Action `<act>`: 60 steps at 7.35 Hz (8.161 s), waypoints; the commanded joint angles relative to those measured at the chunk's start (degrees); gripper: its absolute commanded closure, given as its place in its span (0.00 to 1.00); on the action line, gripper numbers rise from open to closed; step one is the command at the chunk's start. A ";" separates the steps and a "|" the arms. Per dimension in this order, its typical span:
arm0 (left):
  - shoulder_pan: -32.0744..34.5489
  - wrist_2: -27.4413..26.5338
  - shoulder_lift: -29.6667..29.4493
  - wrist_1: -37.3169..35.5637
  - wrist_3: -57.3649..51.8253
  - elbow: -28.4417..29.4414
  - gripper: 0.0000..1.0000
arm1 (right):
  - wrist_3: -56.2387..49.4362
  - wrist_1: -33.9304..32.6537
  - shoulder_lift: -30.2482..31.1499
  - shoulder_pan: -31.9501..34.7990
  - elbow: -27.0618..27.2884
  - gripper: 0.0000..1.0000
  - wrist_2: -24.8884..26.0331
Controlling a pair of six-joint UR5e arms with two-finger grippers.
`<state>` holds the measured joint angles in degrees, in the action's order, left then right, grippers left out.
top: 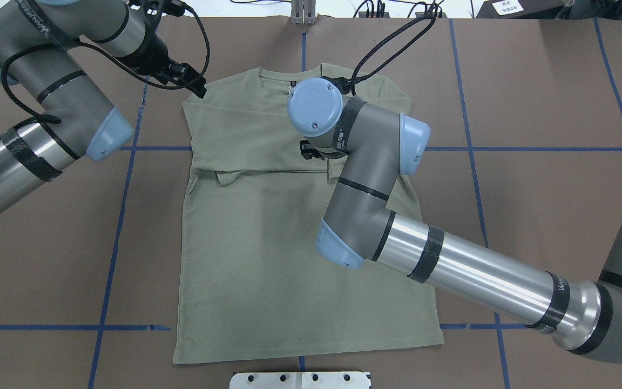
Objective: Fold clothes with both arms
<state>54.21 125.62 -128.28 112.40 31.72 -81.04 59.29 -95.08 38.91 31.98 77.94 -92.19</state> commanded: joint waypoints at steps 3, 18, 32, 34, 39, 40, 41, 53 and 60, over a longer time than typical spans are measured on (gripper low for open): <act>0.28 0.24 0.05 0.01 -0.87 0.01 0.00 | -2.86 3.49 -1.21 -2.44 -4.73 0.31 4.03; 0.20 1.03 0.14 1.59 -0.17 -0.17 0.00 | -19.02 5.78 7.93 7.21 1.60 1.00 3.60; -14.69 -9.03 27.96 1.51 27.64 -36.96 0.00 | 16.28 17.90 41.02 -1.90 38.98 0.00 -7.74; -25.33 -16.68 32.98 11.11 44.22 -39.02 0.00 | 25.57 26.89 49.64 -6.64 44.56 0.00 -7.48; -48.65 -35.18 38.55 14.34 63.36 -38.15 0.02 | 36.86 37.95 58.30 -20.91 44.66 0.00 8.52; -48.85 -36.23 38.89 14.17 63.46 -37.79 0.06 | 36.95 37.95 58.30 -20.91 44.66 0.00 8.61; -49.11 -36.32 38.90 14.16 63.47 -36.40 0.06 | 36.95 37.95 58.30 -20.91 44.66 0.00 8.61; -51.66 -36.33 37.93 14.08 63.55 -34.71 0.17 | 36.95 38.04 58.65 -20.73 44.75 0.00 8.61; -51.31 -36.24 36.61 14.08 63.64 -34.71 1.00 | 36.86 38.04 58.65 -20.73 45.10 0.00 8.70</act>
<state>2.69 89.37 -91.68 126.47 95.39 -115.54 96.22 -57.04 97.56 11.25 123.02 -83.56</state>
